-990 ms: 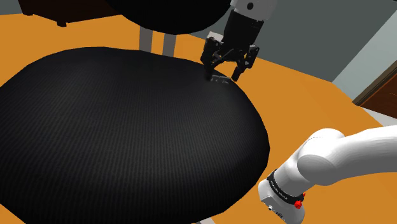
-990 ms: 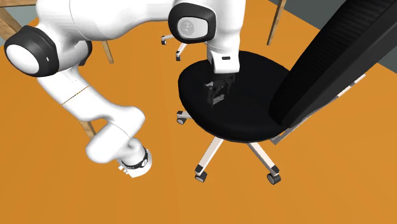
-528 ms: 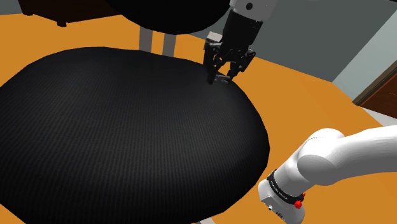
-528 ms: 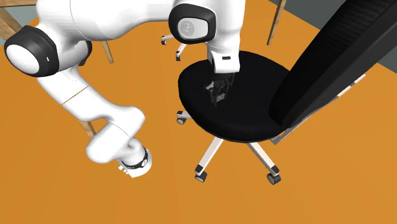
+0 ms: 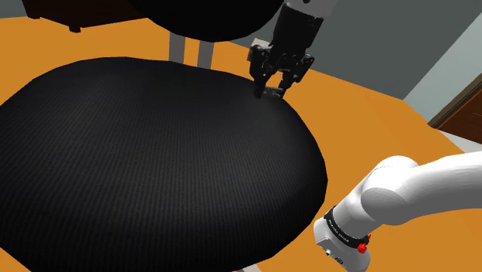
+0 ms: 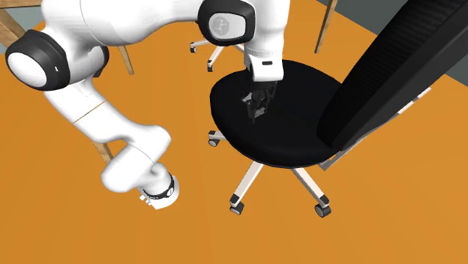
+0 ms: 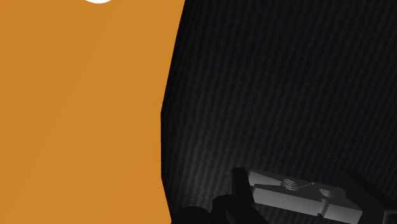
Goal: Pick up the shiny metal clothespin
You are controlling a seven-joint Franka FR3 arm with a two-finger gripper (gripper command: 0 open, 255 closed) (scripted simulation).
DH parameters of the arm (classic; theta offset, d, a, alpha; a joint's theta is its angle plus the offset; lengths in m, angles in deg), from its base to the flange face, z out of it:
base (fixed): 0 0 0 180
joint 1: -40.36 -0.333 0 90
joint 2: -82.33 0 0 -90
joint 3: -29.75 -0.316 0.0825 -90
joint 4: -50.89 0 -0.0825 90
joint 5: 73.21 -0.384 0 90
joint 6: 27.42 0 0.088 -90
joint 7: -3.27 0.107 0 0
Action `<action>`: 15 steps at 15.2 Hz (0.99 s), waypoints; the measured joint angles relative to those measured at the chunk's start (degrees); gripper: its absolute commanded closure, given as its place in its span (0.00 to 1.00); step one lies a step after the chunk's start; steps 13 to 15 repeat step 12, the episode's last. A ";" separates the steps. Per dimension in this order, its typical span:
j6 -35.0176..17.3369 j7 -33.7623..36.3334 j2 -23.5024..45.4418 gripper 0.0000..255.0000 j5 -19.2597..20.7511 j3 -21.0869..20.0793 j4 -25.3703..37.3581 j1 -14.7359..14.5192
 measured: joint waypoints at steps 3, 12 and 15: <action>2.31 0.12 0.54 1.00 0.35 0.30 2.80 0.20; 8.41 0.74 3.23 1.00 1.41 0.65 11.49 0.94; 8.41 0.74 3.23 1.00 1.41 0.65 11.49 0.94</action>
